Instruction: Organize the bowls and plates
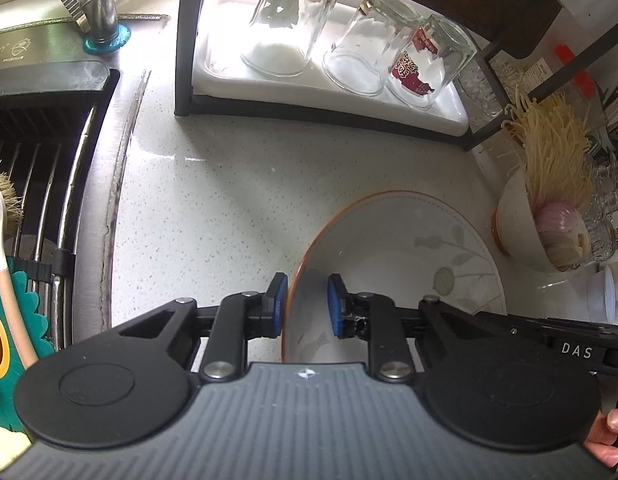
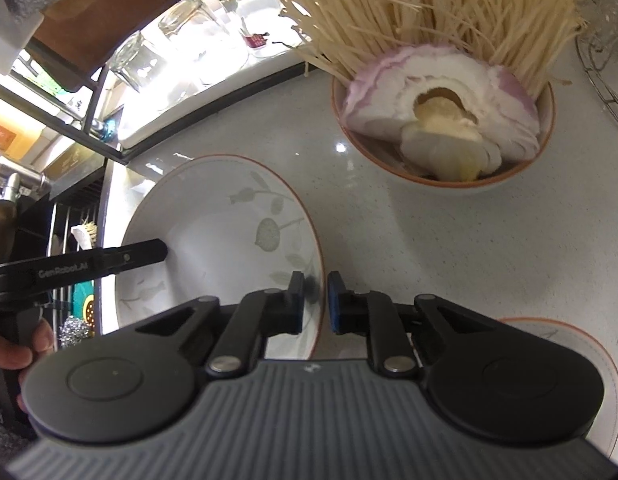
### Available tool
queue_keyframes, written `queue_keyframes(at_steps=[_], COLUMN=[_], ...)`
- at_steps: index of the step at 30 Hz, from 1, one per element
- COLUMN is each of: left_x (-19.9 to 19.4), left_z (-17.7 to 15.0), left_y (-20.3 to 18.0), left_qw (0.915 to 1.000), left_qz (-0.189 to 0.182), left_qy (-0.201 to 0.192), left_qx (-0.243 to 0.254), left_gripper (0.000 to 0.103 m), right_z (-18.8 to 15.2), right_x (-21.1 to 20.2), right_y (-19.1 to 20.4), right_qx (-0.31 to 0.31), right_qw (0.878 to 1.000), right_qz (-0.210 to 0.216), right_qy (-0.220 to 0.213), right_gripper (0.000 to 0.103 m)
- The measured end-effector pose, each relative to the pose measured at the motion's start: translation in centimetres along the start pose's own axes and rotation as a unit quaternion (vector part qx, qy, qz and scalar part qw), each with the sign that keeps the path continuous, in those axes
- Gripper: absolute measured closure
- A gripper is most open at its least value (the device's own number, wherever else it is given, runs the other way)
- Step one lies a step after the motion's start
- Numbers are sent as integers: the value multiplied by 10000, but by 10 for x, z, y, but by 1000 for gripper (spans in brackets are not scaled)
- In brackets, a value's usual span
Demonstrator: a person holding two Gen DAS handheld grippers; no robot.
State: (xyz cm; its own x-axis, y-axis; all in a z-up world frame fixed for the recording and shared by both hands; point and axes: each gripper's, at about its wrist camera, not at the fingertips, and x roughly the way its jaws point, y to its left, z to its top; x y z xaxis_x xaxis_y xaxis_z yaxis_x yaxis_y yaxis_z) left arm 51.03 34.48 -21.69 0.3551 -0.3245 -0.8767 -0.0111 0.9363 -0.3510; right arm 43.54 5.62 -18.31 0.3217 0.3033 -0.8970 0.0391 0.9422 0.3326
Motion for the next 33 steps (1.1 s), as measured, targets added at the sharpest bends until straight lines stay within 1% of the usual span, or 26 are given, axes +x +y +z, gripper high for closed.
queue_keyframes(at_steps=[7,12,17,21,23,26,30,33], left_x=[-1,-9,-24,-46,-59,-75,-97,-111], left_z=[-4,-8,-7,-6,-7,-7,-8,-12], left_y=[-3,-10,-14,-22,-26,-35,-45,-57], left_qw=[10000,9999,9998,9992,9988,9980,9966,9952], left_qz=[68,60,-50,-126,-167,-169,-212,-173], left_qy=[-23,-83,-171,-350,-433,-558,-697,-814], left_qx=[-40,83,56,117,127,254,375,524], left_gripper=[78,79,79,79,79,79,79,79], right_z=[1,-2,-3,-7,-10,-15,-20,-27], right_x=[2,-6,-25,-46,-57,-73,-92,-106], right_y=[2,0,4,9,13,15,11,9], right_qx=[-77,-44,-60,-82,-194,-256,-148,-166], right_qw=[10000,10000,9995,9984,9975,9962,9944,9922], right_qz=[-29,0,15,55,26,55,259,314], right_qy=[21,-51,-310,-549,-686,-825,-1019,-1193], right_gripper=[89,88,88,88,88,88,88,88])
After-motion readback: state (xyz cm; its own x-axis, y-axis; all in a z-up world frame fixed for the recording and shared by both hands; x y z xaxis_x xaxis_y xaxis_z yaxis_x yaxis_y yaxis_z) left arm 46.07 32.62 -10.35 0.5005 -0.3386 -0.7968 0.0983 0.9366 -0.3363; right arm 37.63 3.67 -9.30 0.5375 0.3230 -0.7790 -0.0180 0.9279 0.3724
